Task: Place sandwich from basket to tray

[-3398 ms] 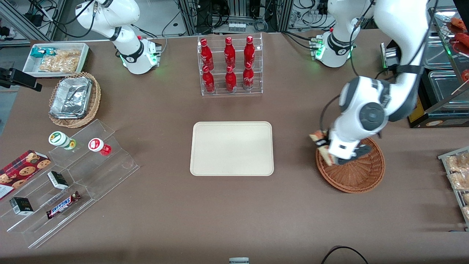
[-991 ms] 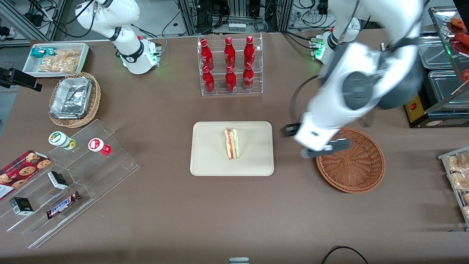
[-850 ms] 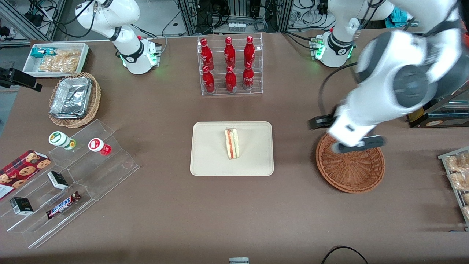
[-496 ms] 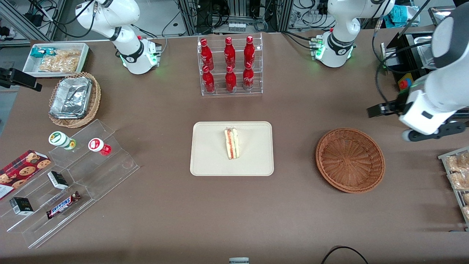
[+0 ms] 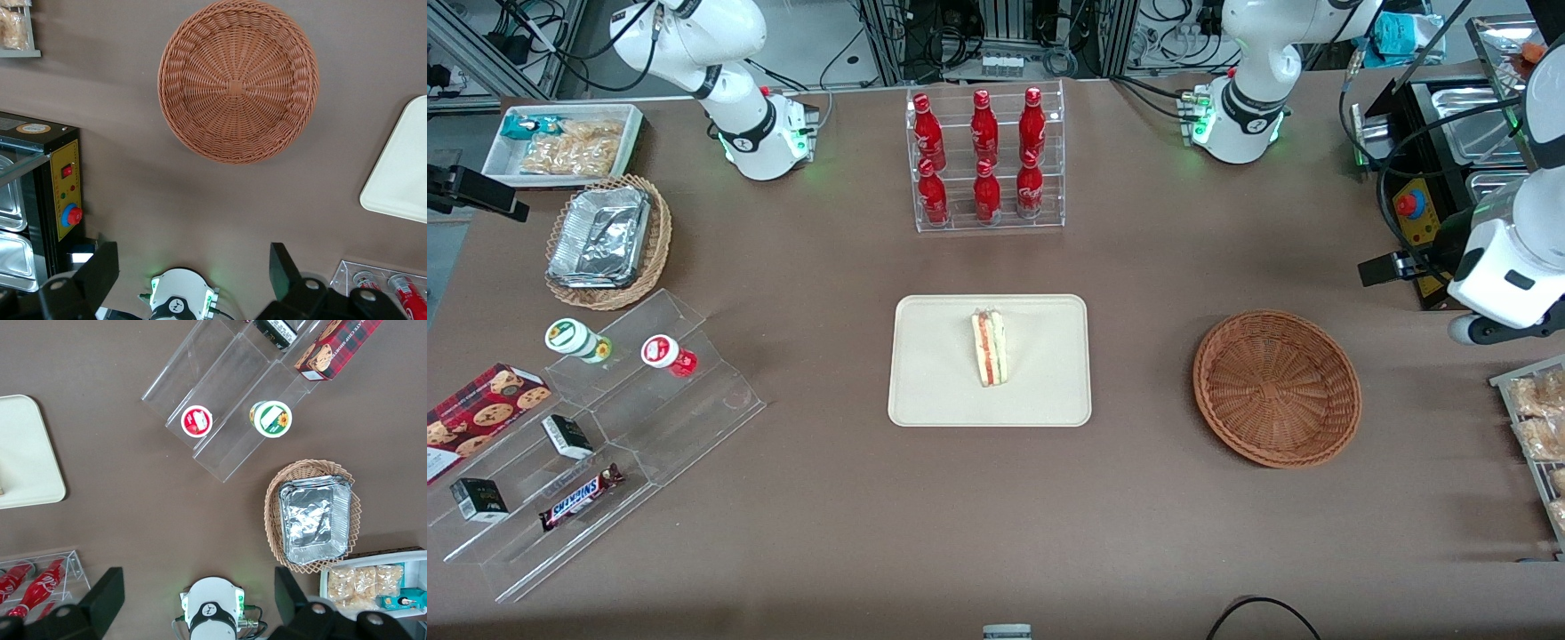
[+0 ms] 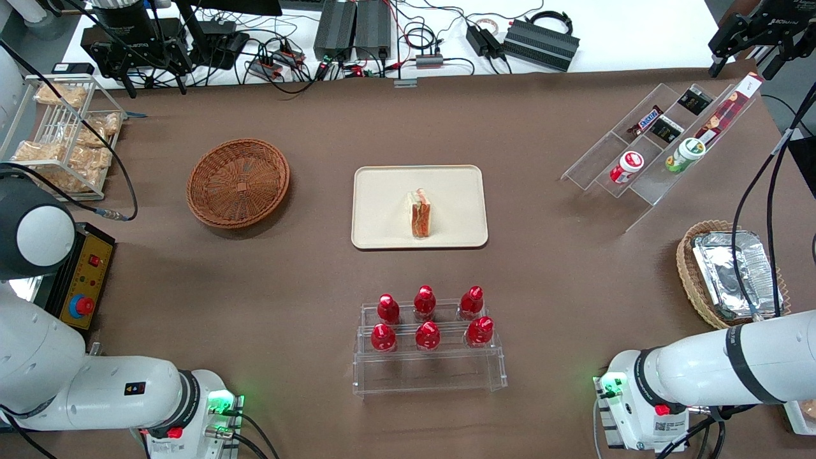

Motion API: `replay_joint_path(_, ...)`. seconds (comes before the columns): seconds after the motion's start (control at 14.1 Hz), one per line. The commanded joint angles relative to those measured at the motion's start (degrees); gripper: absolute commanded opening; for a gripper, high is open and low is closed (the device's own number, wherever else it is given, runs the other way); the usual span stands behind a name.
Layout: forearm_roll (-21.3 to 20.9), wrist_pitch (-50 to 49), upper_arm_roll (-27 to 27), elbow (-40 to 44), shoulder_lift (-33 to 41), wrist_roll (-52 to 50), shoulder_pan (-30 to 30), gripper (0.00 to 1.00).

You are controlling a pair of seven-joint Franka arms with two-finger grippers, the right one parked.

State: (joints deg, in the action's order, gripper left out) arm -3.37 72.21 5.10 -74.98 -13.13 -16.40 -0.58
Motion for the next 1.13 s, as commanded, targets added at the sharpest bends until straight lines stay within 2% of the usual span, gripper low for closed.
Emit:
replay_joint_path(0.0, -1.38, -5.46, 0.70, -0.60, 2.39, 0.23, 0.49, 1.00)
replay_joint_path(0.14, -0.77, -6.05, 0.61, -2.71, 3.89, 0.32, 0.76, 1.00)
replay_joint_path(0.42, -1.03, 5.10, 0.79, -15.61, 13.19, 0.23, 0.76, 1.00)
replay_joint_path(1.06, -0.50, 4.51, 1.05, -10.98, 13.48, 0.41, 0.41, 1.00)
